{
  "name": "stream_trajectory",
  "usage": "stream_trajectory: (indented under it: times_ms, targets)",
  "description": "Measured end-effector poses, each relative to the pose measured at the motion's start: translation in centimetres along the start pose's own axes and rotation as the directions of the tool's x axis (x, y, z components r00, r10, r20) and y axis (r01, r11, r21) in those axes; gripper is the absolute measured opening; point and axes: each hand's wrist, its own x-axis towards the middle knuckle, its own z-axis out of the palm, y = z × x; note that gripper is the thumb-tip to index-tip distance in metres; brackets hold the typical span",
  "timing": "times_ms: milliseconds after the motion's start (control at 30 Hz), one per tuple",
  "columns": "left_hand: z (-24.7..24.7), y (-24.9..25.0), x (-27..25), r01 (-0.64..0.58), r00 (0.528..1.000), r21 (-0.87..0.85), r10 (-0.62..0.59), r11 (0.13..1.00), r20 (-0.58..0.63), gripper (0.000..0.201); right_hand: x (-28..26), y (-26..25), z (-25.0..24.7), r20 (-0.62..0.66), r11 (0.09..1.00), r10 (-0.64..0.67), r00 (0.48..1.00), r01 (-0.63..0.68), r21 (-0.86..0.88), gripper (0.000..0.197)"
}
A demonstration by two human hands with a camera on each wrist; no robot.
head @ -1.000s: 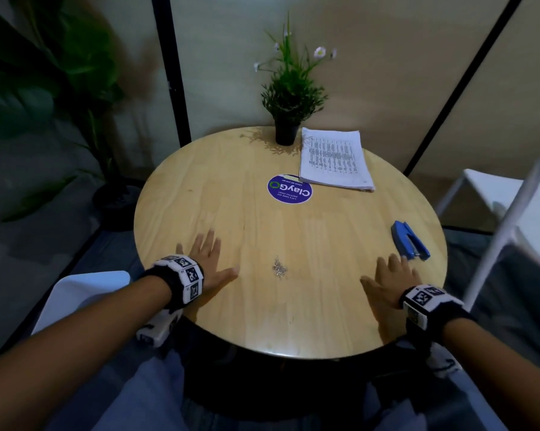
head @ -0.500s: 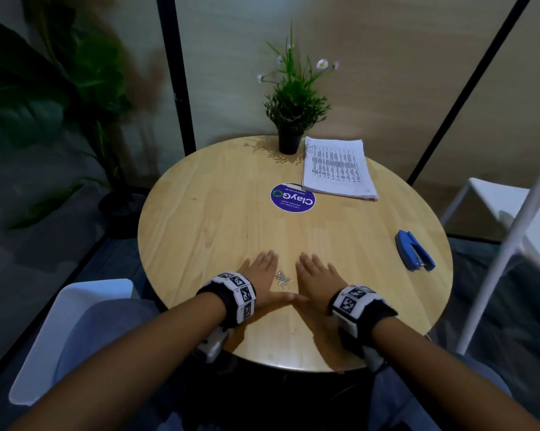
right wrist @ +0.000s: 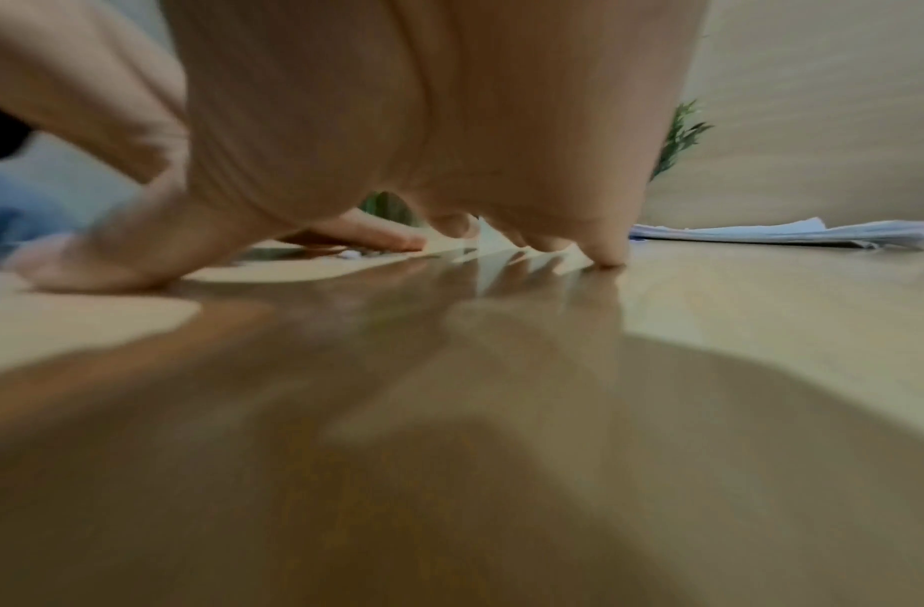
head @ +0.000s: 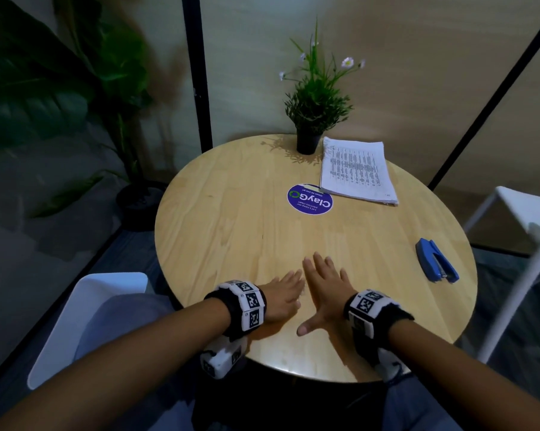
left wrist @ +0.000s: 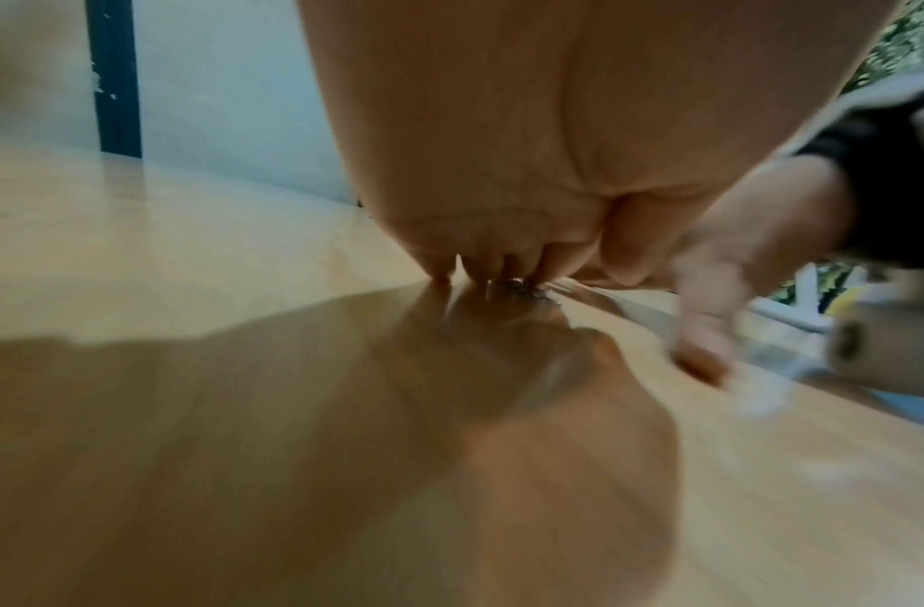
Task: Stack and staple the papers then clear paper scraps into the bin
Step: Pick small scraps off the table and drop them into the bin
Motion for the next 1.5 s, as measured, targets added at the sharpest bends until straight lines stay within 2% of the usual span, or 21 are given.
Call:
stream_trajectory:
  times_ms: [100, 200, 267, 333, 400, 533, 733, 867, 1033, 1267, 1367, 1500]
  targets:
    - [0.3, 0.1, -0.6, -0.037, 0.999, -0.083, 0.040, 0.996, 0.035, 0.061, 1.4, -0.1, -0.9, -0.056, 0.998, 0.054, 0.997, -0.053, 0.022, 0.136]
    - [0.0, -0.3, -1.2, -0.007, 0.998, -0.313, -0.011, 0.950, -0.057, 0.054, 1.9, -0.3, -1.5, -0.075, 0.994, 0.040, 0.996, -0.032, 0.101, 0.120]
    - [-0.7, -0.5, -1.6, -0.003, 0.977, -0.354, -0.073, 0.935, -0.200, 0.043, 1.3, -0.3, -2.1, -0.128, 0.979, -0.022, 0.992, 0.048, 0.199, 0.092]
    - [-1.4, -0.8, -1.5, 0.027, 0.927, -0.304, -0.138, 0.952, -0.348, 0.037, 0.5, -0.3, -2.5, -0.259, 0.975, -0.045, 0.965, 0.099, 0.200, 0.055]
    - [-1.6, -1.4, -1.3, 0.100, 0.889, -0.330, -0.233, 0.939, -0.394, 0.039, -0.4, -0.7, -2.5, -0.330, 0.973, 0.005, 0.944, 0.071, 0.218, 0.036]
    - [-0.9, -1.3, -0.4, 0.223, 0.900, -0.315, -0.319, 0.923, -0.297, 0.043, -1.0, -1.9, -1.1, -0.264, 0.983, 0.015, 0.964, 0.035, 0.183, 0.034]
    - [-0.6, -0.4, -0.1, 0.187, 0.881, -0.358, -0.318, 0.915, -0.350, 0.036, -0.9, -3.4, -1.7, -0.219, 0.977, 0.030, 0.975, 0.018, 0.214, 0.024]
    - [-0.8, -1.2, -0.8, 0.213, 0.872, -0.345, -0.337, 0.914, -0.355, 0.034, -1.7, -2.1, -1.7, -0.328, 0.964, 0.075, 0.942, 0.016, 0.265, 0.027]
    - [-0.2, -0.9, -0.9, 0.229, 0.862, -0.378, -0.367, 0.897, -0.350, 0.032, -1.8, -3.7, -0.9, -0.288, 0.994, -0.049, 0.956, 0.075, 0.080, 0.025]
    - [0.1, 0.1, -0.7, 0.191, 0.864, -0.387, -0.342, 0.902, -0.369, 0.030, -1.1, -4.7, -0.5, -0.236, 0.992, 0.031, 0.971, -0.001, 0.122, 0.028]
    - [0.2, 0.2, -0.7, 0.187, 0.860, -0.369, -0.333, 0.911, -0.386, 0.031, -1.2, -4.1, -1.0, -0.253, 0.984, 0.056, 0.966, -0.011, 0.178, 0.022]
    - [0.1, 0.0, -0.4, 0.188, 0.860, -0.325, -0.315, 0.927, -0.402, 0.029, -1.4, -2.9, -1.5, -0.319, 0.938, 0.097, 0.943, 0.021, 0.347, 0.009]
